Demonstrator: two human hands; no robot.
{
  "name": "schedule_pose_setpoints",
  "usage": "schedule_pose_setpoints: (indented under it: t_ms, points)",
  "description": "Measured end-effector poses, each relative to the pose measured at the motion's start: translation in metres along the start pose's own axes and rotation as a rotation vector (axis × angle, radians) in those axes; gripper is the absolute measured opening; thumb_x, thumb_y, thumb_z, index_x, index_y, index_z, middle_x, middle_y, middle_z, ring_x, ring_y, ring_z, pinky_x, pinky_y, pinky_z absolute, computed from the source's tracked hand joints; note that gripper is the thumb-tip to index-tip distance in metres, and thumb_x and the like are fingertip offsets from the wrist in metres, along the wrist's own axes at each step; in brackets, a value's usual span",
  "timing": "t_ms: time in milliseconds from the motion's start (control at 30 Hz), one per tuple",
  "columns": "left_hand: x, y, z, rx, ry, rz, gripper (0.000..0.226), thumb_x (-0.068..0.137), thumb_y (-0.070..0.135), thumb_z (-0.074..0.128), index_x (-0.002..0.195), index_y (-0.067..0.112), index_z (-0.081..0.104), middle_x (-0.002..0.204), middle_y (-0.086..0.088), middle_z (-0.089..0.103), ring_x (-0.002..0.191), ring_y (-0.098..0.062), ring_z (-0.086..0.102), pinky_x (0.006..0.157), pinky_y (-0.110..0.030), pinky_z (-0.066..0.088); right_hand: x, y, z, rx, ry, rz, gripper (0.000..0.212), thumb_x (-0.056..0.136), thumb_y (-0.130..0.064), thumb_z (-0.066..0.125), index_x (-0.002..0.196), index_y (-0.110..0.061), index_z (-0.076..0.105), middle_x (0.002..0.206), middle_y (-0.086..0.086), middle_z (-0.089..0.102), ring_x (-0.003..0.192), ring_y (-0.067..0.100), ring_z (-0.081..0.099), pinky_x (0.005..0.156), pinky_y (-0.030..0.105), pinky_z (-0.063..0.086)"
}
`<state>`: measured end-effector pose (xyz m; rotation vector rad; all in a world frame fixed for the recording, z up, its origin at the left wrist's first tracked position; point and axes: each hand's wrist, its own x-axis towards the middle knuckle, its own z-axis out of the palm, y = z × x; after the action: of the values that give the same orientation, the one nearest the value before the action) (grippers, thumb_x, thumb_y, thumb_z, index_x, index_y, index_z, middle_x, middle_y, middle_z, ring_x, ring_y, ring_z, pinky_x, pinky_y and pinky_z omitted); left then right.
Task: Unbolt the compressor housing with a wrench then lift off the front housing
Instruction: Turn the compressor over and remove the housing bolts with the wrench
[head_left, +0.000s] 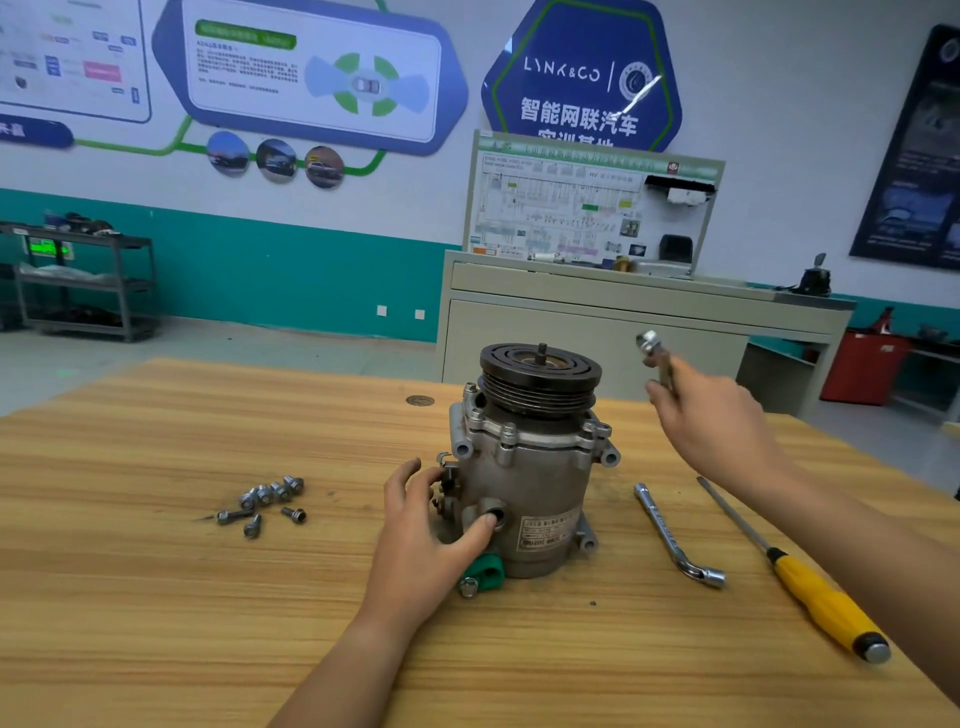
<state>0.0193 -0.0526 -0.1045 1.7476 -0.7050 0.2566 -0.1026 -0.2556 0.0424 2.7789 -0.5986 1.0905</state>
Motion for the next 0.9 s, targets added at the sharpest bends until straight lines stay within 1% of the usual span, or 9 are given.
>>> schedule_pose_setpoints:
  t_ms: [133, 267, 367, 433, 467, 600, 667, 800, 900]
  points:
    - [-0.002, 0.003, -0.001, -0.006, -0.006, -0.011, 0.057, 0.069, 0.045, 0.073, 0.117, 0.037, 0.041, 0.136, 0.018, 0.023, 0.109, -0.001, 0.042, 0.087, -0.016, 0.035, -0.025, 0.001, -0.026, 0.141, -0.044, 0.007, 0.028, 0.097, -0.027, 0.041, 0.122, -0.02, 0.05, 0.058, -0.004, 0.05, 0.052, 0.013, 0.049, 0.045, 0.026, 0.032]
    - [-0.001, 0.003, -0.001, 0.032, -0.003, -0.011, 0.064, 0.072, 0.043, 0.073, 0.128, 0.025, 0.045, 0.142, 0.012, 0.023, 0.11, -0.001, 0.04, 0.088, -0.017, 0.034, -0.04, 0.0, -0.046, 0.093, -0.197, -0.006, 0.033, 0.096, -0.024, 0.043, 0.128, -0.026, 0.05, 0.063, -0.01, 0.051, 0.055, 0.008, 0.051, 0.047, 0.023, 0.038]
    - [-0.002, 0.003, -0.001, 0.053, -0.008, -0.005, 0.068, 0.073, 0.045, 0.071, 0.131, 0.023, 0.043, 0.143, 0.013, 0.023, 0.109, 0.001, 0.038, 0.088, -0.017, 0.033, -0.043, -0.003, -0.046, 0.046, -0.312, -0.02, 0.038, 0.096, -0.023, 0.044, 0.133, -0.031, 0.045, 0.086, -0.012, 0.059, 0.074, 0.007, 0.054, 0.055, 0.017, 0.037]
    - [-0.003, 0.004, -0.002, 0.06, -0.011, -0.006, 0.069, 0.073, 0.046, 0.071, 0.132, 0.024, 0.043, 0.143, 0.013, 0.022, 0.108, 0.001, 0.038, 0.087, -0.017, 0.033, -0.043, -0.008, -0.042, 0.021, -0.348, -0.035, 0.038, 0.096, -0.022, 0.044, 0.133, -0.032, 0.046, 0.109, -0.007, 0.063, 0.096, 0.014, 0.056, 0.07, 0.023, 0.043]
    - [-0.003, 0.004, -0.002, 0.06, -0.01, -0.008, 0.069, 0.073, 0.047, 0.071, 0.132, 0.024, 0.043, 0.143, 0.013, 0.022, 0.108, 0.001, 0.039, 0.086, -0.017, 0.034, -0.042, -0.011, -0.041, 0.004, -0.358, -0.035, 0.037, 0.096, -0.022, 0.044, 0.131, -0.032, 0.047, 0.112, -0.005, 0.063, 0.099, 0.016, 0.056, 0.075, 0.027, 0.044]
    - [-0.003, 0.004, -0.002, 0.052, 0.0, -0.005, 0.068, 0.073, 0.045, 0.072, 0.131, 0.022, 0.044, 0.144, 0.011, 0.023, 0.109, -0.002, 0.042, 0.086, -0.018, 0.035, -0.039, -0.02, -0.039, -0.182, -0.37, -0.058, 0.037, 0.096, -0.017, 0.038, 0.128, -0.033, 0.045, 0.093, -0.003, 0.062, 0.081, 0.017, 0.056, 0.065, 0.029, 0.047]
    - [-0.003, 0.003, -0.002, 0.056, 0.004, -0.001, 0.067, 0.073, 0.044, 0.072, 0.13, 0.022, 0.045, 0.144, 0.01, 0.024, 0.109, -0.003, 0.042, 0.087, -0.019, 0.035, -0.034, -0.024, -0.044, -0.333, -0.388, -0.111, 0.037, 0.094, -0.012, 0.038, 0.126, -0.03, 0.043, 0.075, -0.006, 0.05, 0.067, 0.013, 0.049, 0.055, 0.026, 0.044]
    - [-0.003, 0.004, -0.001, 0.059, -0.003, 0.001, 0.068, 0.074, 0.043, 0.071, 0.132, 0.02, 0.044, 0.144, 0.009, 0.023, 0.11, -0.003, 0.041, 0.088, -0.018, 0.035, -0.035, -0.045, -0.058, -0.574, -0.407, -0.226, 0.035, 0.09, -0.002, 0.038, 0.122, -0.015, 0.04, 0.061, -0.003, 0.03, 0.049, 0.011, 0.028, 0.041, 0.022, 0.025]
    - [-0.003, 0.004, -0.001, 0.051, -0.002, 0.002, 0.068, 0.074, 0.043, 0.071, 0.132, 0.02, 0.044, 0.144, 0.01, 0.023, 0.111, -0.003, 0.041, 0.088, -0.019, 0.035, -0.043, -0.061, -0.06, -0.682, -0.434, -0.287, 0.044, 0.091, -0.001, 0.04, 0.134, 0.0, 0.029, 0.058, 0.001, 0.026, 0.046, 0.015, 0.024, 0.038, 0.025, 0.023]
